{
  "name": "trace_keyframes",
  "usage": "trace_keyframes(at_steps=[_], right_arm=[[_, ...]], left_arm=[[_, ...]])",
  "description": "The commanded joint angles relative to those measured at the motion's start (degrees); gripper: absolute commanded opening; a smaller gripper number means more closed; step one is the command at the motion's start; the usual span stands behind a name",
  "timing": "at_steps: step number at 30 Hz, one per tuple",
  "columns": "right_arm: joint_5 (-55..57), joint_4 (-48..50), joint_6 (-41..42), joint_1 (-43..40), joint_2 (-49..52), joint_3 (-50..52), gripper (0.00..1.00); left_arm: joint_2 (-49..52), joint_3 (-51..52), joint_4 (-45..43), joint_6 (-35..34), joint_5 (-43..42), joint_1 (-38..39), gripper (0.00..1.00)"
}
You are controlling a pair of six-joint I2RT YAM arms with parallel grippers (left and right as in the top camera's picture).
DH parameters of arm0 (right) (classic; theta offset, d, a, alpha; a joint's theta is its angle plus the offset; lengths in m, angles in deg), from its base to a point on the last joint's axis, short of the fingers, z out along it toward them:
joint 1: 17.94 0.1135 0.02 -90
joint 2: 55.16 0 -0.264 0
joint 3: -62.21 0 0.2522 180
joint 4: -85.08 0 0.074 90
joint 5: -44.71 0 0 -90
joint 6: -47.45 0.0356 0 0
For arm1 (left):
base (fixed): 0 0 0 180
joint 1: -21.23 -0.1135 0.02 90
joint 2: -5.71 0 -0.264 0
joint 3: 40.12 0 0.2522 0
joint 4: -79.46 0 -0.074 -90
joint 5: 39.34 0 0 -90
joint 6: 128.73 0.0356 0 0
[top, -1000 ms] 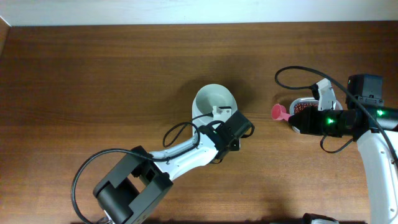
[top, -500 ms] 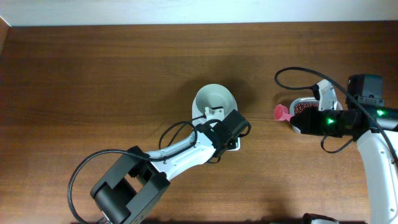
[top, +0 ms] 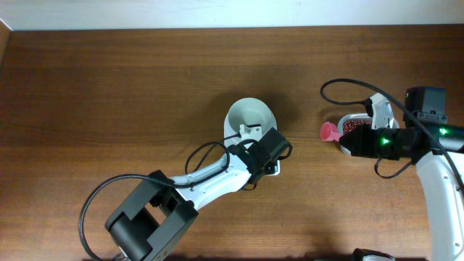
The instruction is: Scoop item into bowl and weigh 50g on scale
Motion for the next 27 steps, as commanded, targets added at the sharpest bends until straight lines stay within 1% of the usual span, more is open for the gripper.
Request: trace_keyframes(at_steps=[1, 7, 9, 12, 13, 15, 16, 20, 21, 22, 23, 24, 25, 26, 27], right_arm=[[0.5, 0.2, -0.6, -0.2, -0.4, -0.3, 0.04], [0.5, 0.2, -0.6, -0.2, -0.4, -0.3, 0.04], [0.5, 0.2, -0.6, -0.2, -0.4, -0.3, 0.04], [0.5, 0.2, -0.6, -0.2, -0.4, -0.3, 0.04], [0.5, 0.4, -0.6, -0.2, -0.4, -0.3, 0.04], [0.5, 0.4, -0.6, -0.2, -0.4, -0.3, 0.04], [0.5, 0.5, -0.6, -0.2, -0.4, -0.3, 0.04], [0.5, 0.6, -0.6, -0.2, -0.4, -0.3, 0.04], [0.5, 0.6, -0.6, -0.2, -0.4, -0.3, 0.04], [0.5, 0.7, -0.6, -0.2, -0.4, -0.3, 0.04], [0.5, 1.2, -0.6, -0.2, -0.4, -0.3, 0.04], [0.5, 1.7, -0.6, -0.2, -0.4, -0.3, 0.04], [0.5, 2.4, -0.6, -0.2, -0.4, -0.3, 0.04], [0.5, 2.6, -0.6, -0.2, -0.4, -0.3, 0.04], [0.5, 3.1, -0.6, -0.2, -0.4, -0.3, 0.04]], left_arm=[[8.4, 4.0, -0.3, 0.9, -0.9, -1.6, 0.00], [9.3, 4.0, -0.6, 0.9, -0.9, -1.6, 0.00], [7.9, 3.8, 0.0, 0.9, -0.9, -1.6, 0.00], [-0.5, 3.7, 0.6, 4.1, -0.2, -1.6, 0.00], [-6.1, 3.4, 0.7, 5.0, -0.3, -1.6, 0.00], [-13.7, 3.3, 0.7, 8.2, -0.4, -1.7, 0.00], [-18.0, 3.3, 0.7, 11.0, -0.4, -1.6, 0.00], [-23.7, 3.3, 2.1, 17.2, -0.4, -1.7, 0.01], [-24.3, 3.3, 2.3, 18.7, -0.5, -2.0, 0.03], [-25.8, 3.2, 2.5, 21.2, -0.8, -3.5, 0.09], [-27.8, 2.8, 2.9, 23.3, -2.5, -6.1, 0.11], [-29.7, 2.1, 3.7, 24.0, -5.0, -9.5, 0.11], [-32.0, 1.2, 4.2, 24.2, -9.4, -15.2, 0.06], [-32.8, 1.0, 4.1, 24.2, -11.1, -18.0, 0.03], [-33.9, 1.0, 3.9, 24.2, -12.5, -23.6, 0.00]])
